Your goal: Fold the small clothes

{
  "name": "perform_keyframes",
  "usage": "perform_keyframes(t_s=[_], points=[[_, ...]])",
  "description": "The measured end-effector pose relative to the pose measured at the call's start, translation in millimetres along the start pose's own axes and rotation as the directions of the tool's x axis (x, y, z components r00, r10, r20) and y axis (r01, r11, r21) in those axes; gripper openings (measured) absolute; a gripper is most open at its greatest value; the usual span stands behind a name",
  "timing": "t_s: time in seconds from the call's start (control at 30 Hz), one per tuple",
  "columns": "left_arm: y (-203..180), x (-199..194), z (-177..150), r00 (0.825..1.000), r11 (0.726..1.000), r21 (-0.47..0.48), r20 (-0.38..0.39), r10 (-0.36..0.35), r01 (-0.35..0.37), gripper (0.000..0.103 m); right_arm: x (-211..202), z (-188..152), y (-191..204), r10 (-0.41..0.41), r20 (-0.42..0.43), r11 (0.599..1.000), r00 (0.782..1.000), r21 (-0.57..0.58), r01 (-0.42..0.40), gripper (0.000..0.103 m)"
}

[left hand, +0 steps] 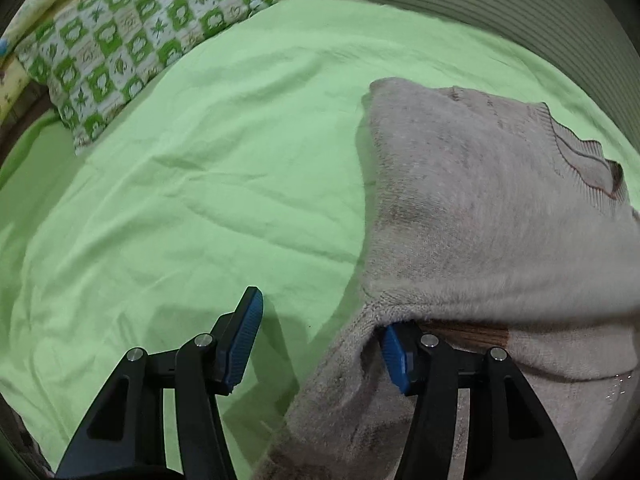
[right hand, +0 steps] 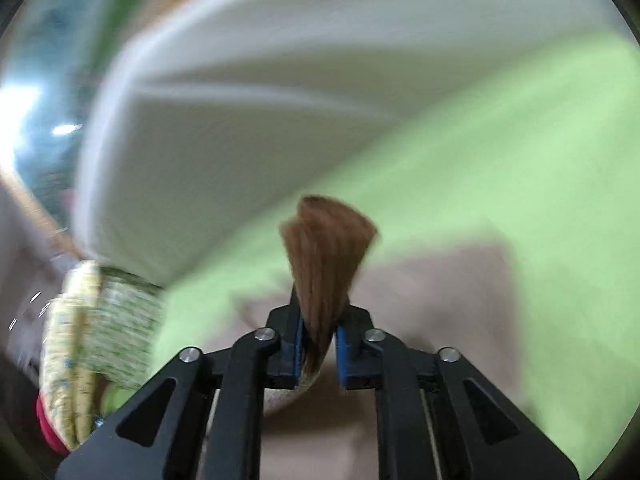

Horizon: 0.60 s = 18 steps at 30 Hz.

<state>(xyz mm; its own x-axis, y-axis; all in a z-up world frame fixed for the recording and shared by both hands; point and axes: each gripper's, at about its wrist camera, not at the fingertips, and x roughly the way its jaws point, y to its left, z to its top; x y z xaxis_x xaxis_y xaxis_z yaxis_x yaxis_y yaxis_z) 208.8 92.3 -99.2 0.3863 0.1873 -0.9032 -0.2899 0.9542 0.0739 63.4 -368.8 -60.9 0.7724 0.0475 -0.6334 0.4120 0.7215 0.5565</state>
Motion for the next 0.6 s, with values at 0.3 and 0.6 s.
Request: perform_keyframes(t_s=[0.3,0.6], points=[[-1,-17,-12,0.999,0.997,0.064,-0.014,-0.034,0.034,0.056,-51,-16,-17,-0.070,0.044,0.996,0.997,0.054,0.067,0.039],[-7,-72,-19,0.984,0.981,0.130,0.080,-0.158,0.147,0.056,-25,16,42,-0.068,0.005,0.959,0.998,-0.276,0.066,0.046]])
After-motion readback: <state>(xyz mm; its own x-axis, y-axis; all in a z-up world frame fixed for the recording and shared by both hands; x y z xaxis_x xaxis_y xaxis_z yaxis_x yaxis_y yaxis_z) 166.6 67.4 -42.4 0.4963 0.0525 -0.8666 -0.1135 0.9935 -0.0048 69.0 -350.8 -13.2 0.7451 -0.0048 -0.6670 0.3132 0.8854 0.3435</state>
